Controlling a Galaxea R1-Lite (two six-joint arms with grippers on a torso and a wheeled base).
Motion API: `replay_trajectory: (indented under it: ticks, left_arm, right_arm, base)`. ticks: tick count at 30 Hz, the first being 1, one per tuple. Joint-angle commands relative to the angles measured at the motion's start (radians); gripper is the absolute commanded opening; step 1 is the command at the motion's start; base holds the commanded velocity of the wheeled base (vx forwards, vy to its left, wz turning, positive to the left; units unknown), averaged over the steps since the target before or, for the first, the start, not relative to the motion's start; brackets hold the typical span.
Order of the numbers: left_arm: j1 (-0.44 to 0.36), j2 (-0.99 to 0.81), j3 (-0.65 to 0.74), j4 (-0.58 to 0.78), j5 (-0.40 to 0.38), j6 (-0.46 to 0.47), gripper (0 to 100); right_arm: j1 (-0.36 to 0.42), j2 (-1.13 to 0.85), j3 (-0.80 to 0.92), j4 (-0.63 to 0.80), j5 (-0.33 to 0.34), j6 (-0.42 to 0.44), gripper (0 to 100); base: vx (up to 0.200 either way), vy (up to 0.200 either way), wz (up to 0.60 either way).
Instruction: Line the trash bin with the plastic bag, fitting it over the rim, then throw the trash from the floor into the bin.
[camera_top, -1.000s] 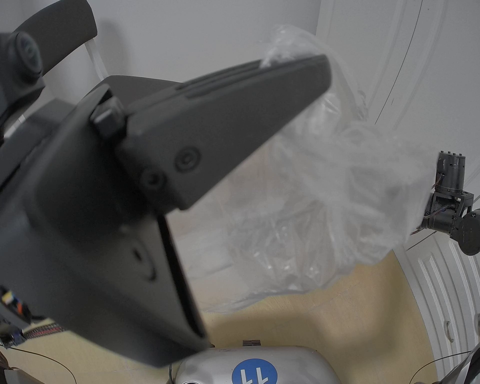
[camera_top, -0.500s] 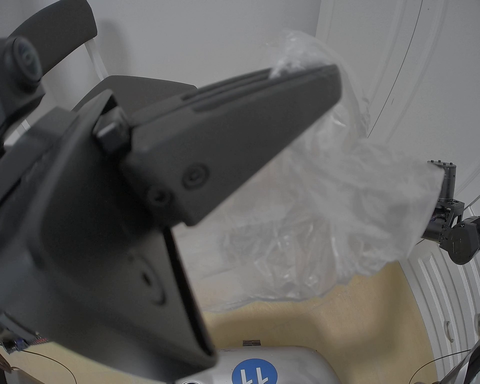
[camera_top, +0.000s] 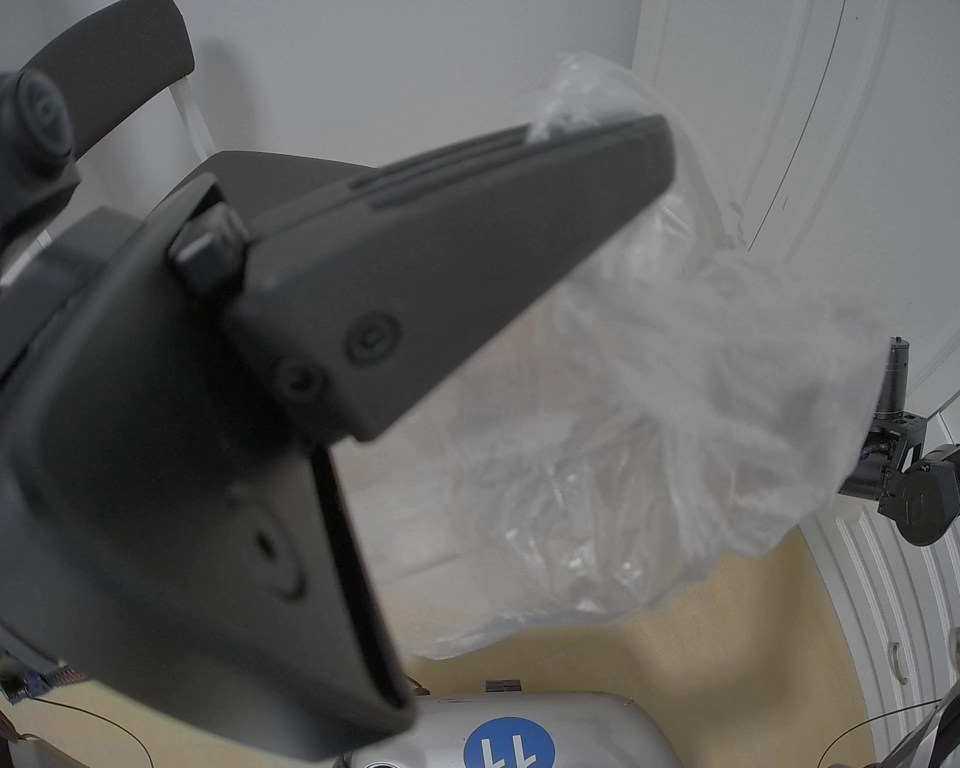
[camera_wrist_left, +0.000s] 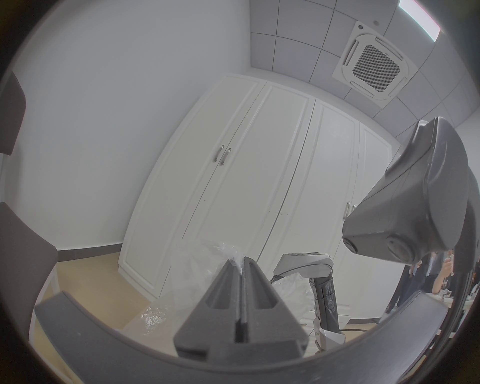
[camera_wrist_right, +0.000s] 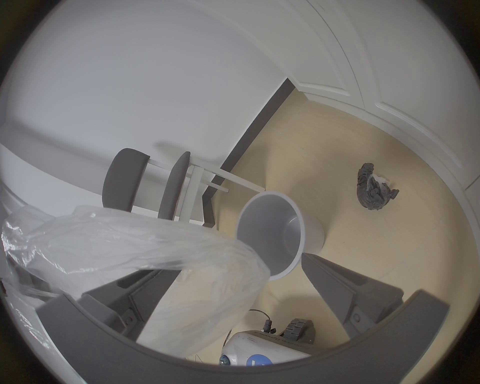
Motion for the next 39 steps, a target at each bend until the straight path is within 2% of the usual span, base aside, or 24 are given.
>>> replay_trajectory:
  ticks: [1,7,22,23,39]
  left_arm:
    - [-0.001,-0.003,0.001,0.0,0.0,0.0,0]
    - [0.001,-0.001,0.002,0.0,0.0,0.0,0]
    - [0.001,0.002,0.001,0.0,0.0,0.0,0]
    - [0.001,0.002,0.001,0.0,0.0,0.0,0]
    - [0.019,-0.009,0.041,0.001,0.006,-0.001,0]
  right_arm:
    - [0.001,-0.004,0.002,0.0,0.001,-0.003,100]
    - [-0.004,-0.005,0.012,-0.004,-0.004,-0.038,100]
    - [-0.016,-0.024,0.022,-0.005,-0.004,-0.044,100]
    - [-0.016,-0.027,0.022,-0.005,-0.004,-0.05,0]
    - [-0.021,-0.065,0.039,-0.004,-0.008,-0.091,0]
  base:
    - [0.0,0.0,0.0]
    - [0.0,0.0,0.0]
    - [0.0,0.0,0.0]
    - [0.0,0.0,0.0]
    - [0.0,0.0,0.0]
